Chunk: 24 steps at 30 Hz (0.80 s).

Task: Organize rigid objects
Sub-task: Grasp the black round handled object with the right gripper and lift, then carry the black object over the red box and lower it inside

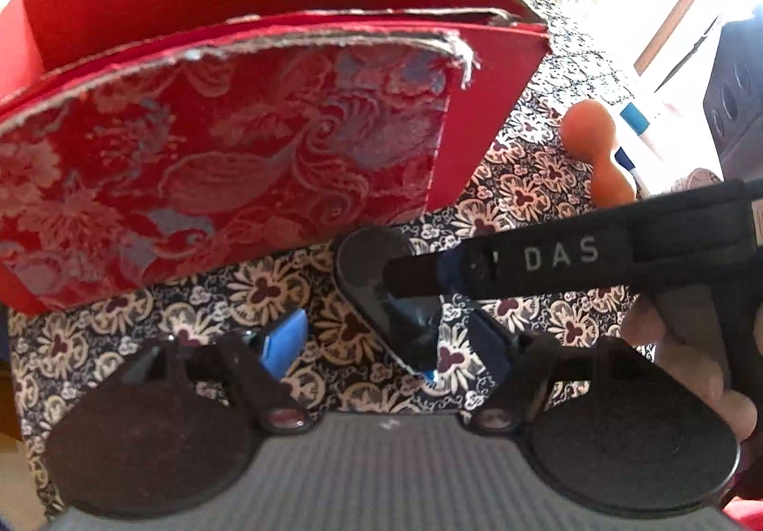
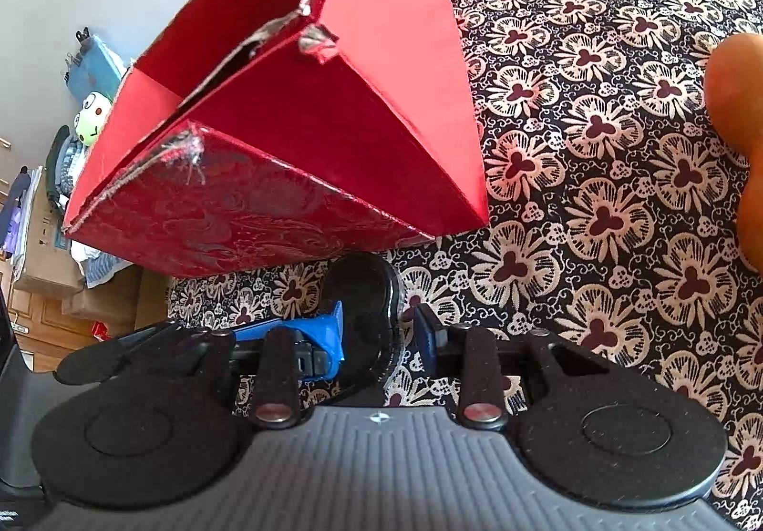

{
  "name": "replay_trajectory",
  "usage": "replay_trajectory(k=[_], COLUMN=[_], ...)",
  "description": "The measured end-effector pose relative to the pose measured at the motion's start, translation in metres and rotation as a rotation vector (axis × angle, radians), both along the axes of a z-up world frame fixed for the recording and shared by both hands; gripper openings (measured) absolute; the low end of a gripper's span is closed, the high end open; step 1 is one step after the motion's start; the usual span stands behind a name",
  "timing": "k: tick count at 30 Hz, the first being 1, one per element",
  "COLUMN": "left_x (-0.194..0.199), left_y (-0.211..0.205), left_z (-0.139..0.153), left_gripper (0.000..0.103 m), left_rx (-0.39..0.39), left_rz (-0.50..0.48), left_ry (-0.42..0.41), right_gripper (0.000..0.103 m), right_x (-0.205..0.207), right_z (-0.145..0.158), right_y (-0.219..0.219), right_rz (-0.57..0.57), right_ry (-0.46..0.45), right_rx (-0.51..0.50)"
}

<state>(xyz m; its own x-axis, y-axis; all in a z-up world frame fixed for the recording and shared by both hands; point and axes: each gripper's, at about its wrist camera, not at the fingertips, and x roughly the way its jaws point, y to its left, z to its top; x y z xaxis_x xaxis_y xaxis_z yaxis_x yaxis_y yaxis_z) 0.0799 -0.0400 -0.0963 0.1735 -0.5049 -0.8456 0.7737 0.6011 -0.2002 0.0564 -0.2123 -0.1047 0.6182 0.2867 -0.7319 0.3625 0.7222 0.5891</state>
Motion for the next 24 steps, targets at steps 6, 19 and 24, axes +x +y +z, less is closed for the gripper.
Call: replay_trajectory(k=[6, 19, 24], left_x=[0.003, 0.019, 0.019], left_y=[-0.008, 0.009, 0.015], left_z=[-0.01, -0.004, 0.002], left_gripper=[0.048, 0.032, 0.027], left_rx=[0.0, -0.079, -0.101], left_rz=[0.009, 0.007, 0.006], left_ry=[0.031, 0.137, 0.149], right_gripper=[0.016, 0.017, 0.017], right_x=[0.002, 0.001, -0.001], right_z=[-0.001, -0.006, -0.007], right_y=[0.002, -0.006, 0.001], right_rz=[0.01, -0.012, 0.003], right_ry=[-0.002, 0.0, -0.009], right_rx=[0.008, 0.093, 0.089])
